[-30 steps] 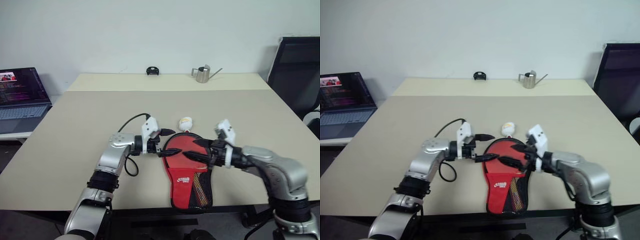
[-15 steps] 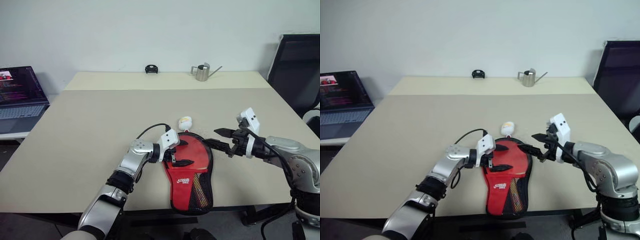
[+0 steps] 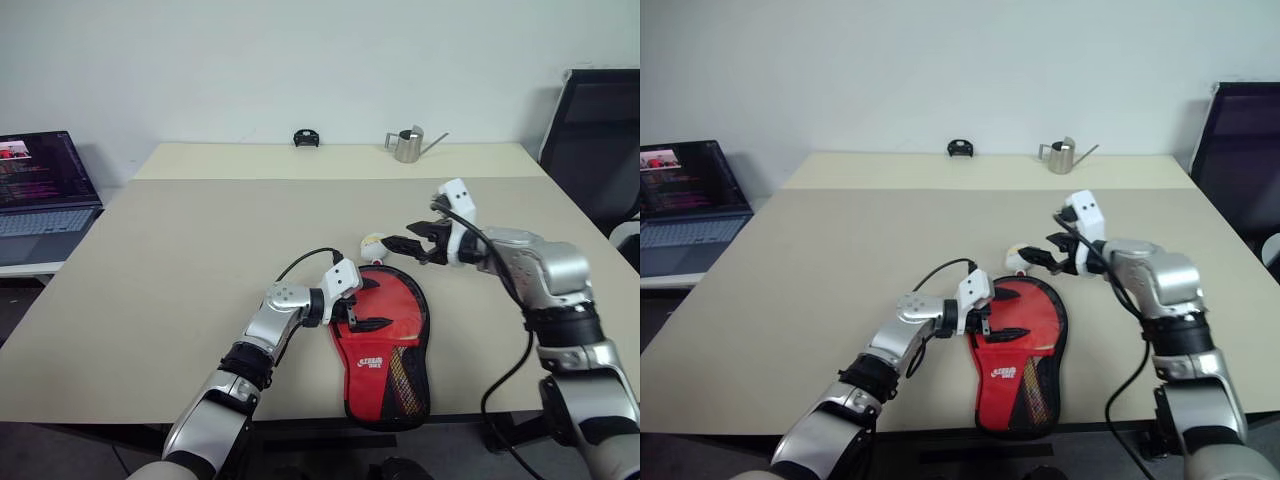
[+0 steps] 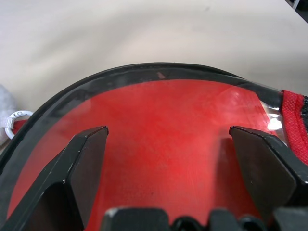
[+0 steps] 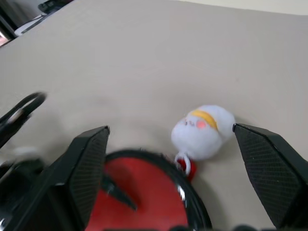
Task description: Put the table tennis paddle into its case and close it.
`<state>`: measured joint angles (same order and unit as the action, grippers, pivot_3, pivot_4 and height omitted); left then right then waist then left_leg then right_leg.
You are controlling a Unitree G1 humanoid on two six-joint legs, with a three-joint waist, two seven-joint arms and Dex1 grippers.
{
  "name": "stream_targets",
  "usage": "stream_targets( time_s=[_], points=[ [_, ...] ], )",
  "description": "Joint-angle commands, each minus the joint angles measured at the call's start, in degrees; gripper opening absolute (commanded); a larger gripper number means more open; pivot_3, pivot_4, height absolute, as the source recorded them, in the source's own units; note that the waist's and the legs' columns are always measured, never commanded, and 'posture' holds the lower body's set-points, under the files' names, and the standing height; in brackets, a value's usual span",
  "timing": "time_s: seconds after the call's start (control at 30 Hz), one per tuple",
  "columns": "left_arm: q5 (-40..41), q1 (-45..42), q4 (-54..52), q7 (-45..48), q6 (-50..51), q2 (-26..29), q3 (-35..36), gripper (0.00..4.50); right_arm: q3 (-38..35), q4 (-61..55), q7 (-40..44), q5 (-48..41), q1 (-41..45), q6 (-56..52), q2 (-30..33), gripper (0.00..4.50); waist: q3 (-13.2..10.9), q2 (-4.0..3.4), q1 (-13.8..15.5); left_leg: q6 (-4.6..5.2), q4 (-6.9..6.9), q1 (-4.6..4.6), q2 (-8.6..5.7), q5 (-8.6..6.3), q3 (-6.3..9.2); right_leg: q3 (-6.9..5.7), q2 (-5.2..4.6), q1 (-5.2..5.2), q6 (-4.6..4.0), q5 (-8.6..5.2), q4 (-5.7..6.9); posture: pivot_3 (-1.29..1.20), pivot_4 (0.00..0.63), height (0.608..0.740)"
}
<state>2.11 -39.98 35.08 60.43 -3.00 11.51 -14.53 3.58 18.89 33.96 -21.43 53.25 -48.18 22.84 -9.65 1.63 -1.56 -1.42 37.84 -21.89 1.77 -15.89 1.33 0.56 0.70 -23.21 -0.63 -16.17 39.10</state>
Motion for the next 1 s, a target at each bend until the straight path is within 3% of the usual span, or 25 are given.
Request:
stream_targets(
  time_s=[0.03, 0.37, 0.73, 0.83, 1.0],
  points=[
    [-1.1, 2.2, 0.0, -0.2, 0.5, 0.0, -1.4, 4.39, 0.3, 10.2, -1.8, 4.3, 4.8, 7.8, -2.7, 4.50, 0.0, 0.00, 0.0, 0.00, 0.01, 0.00, 0.01, 0.00, -0.01, 0.00, 0.00, 0.00, 0.00, 0.00, -0.01, 0.00, 0.150, 0.740],
    [-1.3, 3.7, -2.2, -1.0, 1.4, 0.0, -2.2, 4.39, -1.0, 43.7, -6.9, 13.4, 16.5, 27.2, -11.5, 4.50, 0.0, -0.05, -0.1, 0.01, -0.04, 0.00, 0.02, -0.01, -0.06, 0.02, -0.24, -0.02, -0.01, 0.01, 0.01, 0.00, 0.150, 0.740],
    [-1.4, 4.6, -3.9, -1.5, 2.5, 0.5, -2.5, 4.39, -1.5, 52.8, -10.5, 18.5, 18.4, 34.3, -15.0, 4.50, 0.1, -0.14, -0.1, 0.01, -0.04, -0.01, -0.01, -0.01, -0.07, 0.02, -0.32, -0.02, 0.00, 0.02, 0.02, 0.00, 0.150, 0.740],
    [-1.6, 4.9, -4.0, -1.6, 2.4, 0.9, -2.5, 4.43, -1.9, 53.2, -11.7, 19.2, 18.6, 35.5, -15.0, 3.90, 0.1, -0.15, -0.1, 0.01, -0.04, -0.02, 0.00, -0.01, -0.07, 0.02, -0.32, -0.02, 0.00, 0.02, 0.03, 0.00, 0.150, 0.740],
    [-1.8, 5.4, -3.8, -1.7, 2.3, 1.2, -2.8, 4.43, -1.9, 53.2, -12.1, 20.3, 18.3, 36.6, -15.0, 2.20, 0.1, -0.18, -0.1, 0.01, -0.04, -0.01, -0.01, -0.01, -0.07, 0.02, -0.32, -0.02, 0.01, 0.02, 0.03, 0.00, 0.150, 0.740]
  ],
)
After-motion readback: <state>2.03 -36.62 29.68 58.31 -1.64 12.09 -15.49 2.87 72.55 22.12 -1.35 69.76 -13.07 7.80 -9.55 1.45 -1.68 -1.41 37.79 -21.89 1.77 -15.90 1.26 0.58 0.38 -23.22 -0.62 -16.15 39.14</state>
